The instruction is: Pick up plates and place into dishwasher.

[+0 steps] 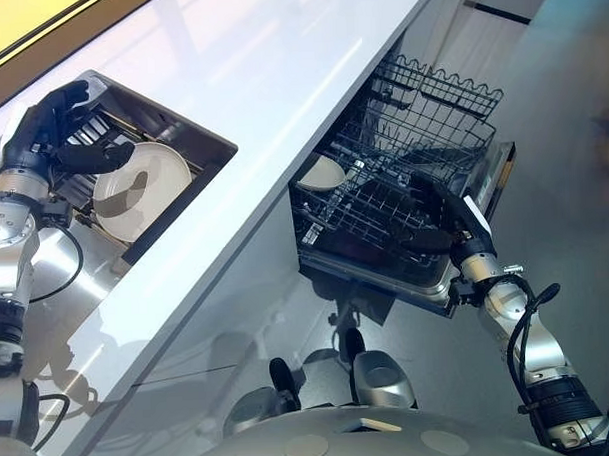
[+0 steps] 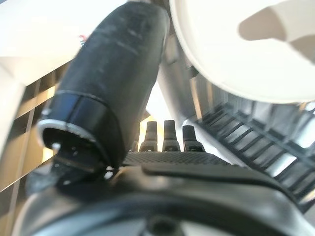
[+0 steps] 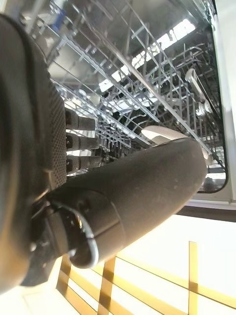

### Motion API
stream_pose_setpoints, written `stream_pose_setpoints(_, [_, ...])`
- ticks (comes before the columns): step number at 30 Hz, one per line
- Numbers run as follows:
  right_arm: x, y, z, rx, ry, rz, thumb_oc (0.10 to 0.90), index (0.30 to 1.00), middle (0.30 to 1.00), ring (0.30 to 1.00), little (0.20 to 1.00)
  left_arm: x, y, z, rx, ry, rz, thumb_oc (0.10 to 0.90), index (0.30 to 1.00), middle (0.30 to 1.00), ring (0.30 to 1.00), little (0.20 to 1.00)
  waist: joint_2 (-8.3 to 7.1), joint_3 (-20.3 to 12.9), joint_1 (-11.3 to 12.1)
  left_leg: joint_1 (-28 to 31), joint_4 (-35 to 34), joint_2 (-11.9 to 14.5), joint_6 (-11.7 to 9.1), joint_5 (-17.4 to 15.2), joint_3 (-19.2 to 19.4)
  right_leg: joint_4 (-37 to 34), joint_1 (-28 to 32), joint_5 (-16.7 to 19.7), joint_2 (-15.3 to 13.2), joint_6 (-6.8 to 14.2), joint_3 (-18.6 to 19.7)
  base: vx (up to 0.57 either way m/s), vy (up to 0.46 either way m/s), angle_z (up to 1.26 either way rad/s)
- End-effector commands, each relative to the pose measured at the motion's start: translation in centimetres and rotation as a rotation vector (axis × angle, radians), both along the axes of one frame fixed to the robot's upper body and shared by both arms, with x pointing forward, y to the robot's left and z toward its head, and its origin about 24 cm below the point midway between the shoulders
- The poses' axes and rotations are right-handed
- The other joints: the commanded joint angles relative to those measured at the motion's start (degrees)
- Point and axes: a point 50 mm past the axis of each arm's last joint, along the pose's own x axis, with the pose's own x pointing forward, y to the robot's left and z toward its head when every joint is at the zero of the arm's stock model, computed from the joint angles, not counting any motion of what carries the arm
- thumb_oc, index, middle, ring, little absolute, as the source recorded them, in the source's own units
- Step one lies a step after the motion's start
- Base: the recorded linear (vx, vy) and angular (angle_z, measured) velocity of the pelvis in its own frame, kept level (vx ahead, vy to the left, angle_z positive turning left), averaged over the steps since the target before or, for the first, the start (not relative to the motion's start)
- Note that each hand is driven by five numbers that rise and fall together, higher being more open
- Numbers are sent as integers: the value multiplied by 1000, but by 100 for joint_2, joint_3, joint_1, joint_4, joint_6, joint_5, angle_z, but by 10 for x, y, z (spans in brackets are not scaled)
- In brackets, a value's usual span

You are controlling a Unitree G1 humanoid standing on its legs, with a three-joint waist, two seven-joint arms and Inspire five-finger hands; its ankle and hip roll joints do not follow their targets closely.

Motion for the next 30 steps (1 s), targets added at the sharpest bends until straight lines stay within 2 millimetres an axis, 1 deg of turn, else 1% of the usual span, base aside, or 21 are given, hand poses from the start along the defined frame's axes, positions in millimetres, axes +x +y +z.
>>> stream_pose_setpoints(1, [17, 2, 43, -62, -190, 97, 800, 900, 900, 900, 900, 14, 1, 65, 112, -151, -16, 800, 900, 900, 900, 900, 433, -347, -136, -440, 399, -354, 153, -574, 0, 819, -644, -290, 360, 522, 35, 59, 66, -16])
stream_pose_setpoints(7, [20, 3, 49, -79, -195, 119, 800, 900, 900, 900, 900, 20, 6, 60, 165, 54, -41, 800, 900, 900, 900, 900, 474, -183, -223, -503, 402, -367, 154, -570, 83, 792, -763, -180, 343, 569, 120, 15, 45, -12])
stream_pose_setpoints(8, [20, 2, 50, -80, -196, 121, 800, 900, 900, 900, 900, 20, 6, 60, 166, 61, -43, 800, 900, 900, 900, 900, 479, -170, -226, -505, 402, -365, 153, -570, 89, 791, -768, -174, 340, 571, 121, -13, 61, -7])
stream_pose_setpoints(9, [21, 3, 53, -88, -196, 131, 800, 900, 900, 900, 900, 21, 10, 61, 143, 114, -49, 800, 900, 900, 900, 900, 510, -105, -260, -516, 402, -362, 143, -569, 122, 789, -800, -136, 322, 581, 123, -11, 59, -5])
stream_pose_setpoints(12, [22, 4, 52, -98, -192, 139, 800, 900, 900, 900, 900, 20, 14, 62, 146, 191, -52, 800, 900, 900, 900, 900, 562, -38, -284, -518, 384, -361, 134, -562, 147, 774, -825, -92, 303, 592, 110, -7, 52, -6])
stream_pose_setpoints(18, [22, 3, 51, -110, -181, 145, 800, 900, 900, 900, 900, 16, 24, 66, 149, 309, -54, 800, 900, 900, 900, 900, 616, 16, -313, -523, 382, -355, 126, -569, 160, 731, -834, -65, 279, 604, 96, -4, 17, -11])
stream_pose_setpoints(21, [23, 2, 51, -108, -177, 140, 800, 900, 900, 900, 900, 15, 26, 65, 99, 386, -83, 800, 900, 900, 900, 900, 635, 30, -312, -525, 380, -347, 123, -563, 157, 714, -817, -83, 277, 608, 87, -8, -4, 4])
stream_pose_setpoints(22, [23, 2, 50, -107, -174, 137, 800, 900, 900, 900, 900, 13, 26, 59, 57, 453, -108, 800, 900, 900, 900, 900, 647, 43, -309, -525, 380, -348, 121, -558, 154, 700, -805, -84, 277, 611, 77, -34, -17, -1])
stream_pose_setpoints(24, [22, 2, 50, -102, -173, 131, 800, 900, 900, 900, 900, 11, 26, 55, 40, 506, -128, 800, 900, 900, 900, 900, 659, 50, -288, -522, 377, -341, 112, -546, 137, 675, -783, -96, 275, 613, 62, -35, -29, -1])
stream_pose_setpoints(27, [22, 3, 48, -87, -167, 124, 800, 900, 900, 900, 900, 9, 27, 51, 95, 521, -123, 800, 900, 900, 900, 900, 670, 42, -247, -500, 366, -337, 113, -556, 102, 642, -735, -133, 270, 616, 15, -8, -10, 0])
stream_pose_setpoints(29, [21, 2, 46, -87, -161, 118, 800, 900, 900, 900, 900, 8, 29, 54, 146, 492, -95, 800, 900, 900, 900, 900, 681, 14, -210, -483, 356, -337, 114, -560, 63, 628, -703, -154, 269, 617, -21, 0, 0, 0])
stream_pose_setpoints(30, [21, 2, 46, -86, -160, 117, 800, 900, 900, 900, 900, 8, 29, 56, 133, 487, -97, 800, 900, 900, 900, 900, 684, 3, -198, -480, 352, -335, 112, -558, 52, 616, -688, -172, 270, 616, -40, 0, 0, 0])
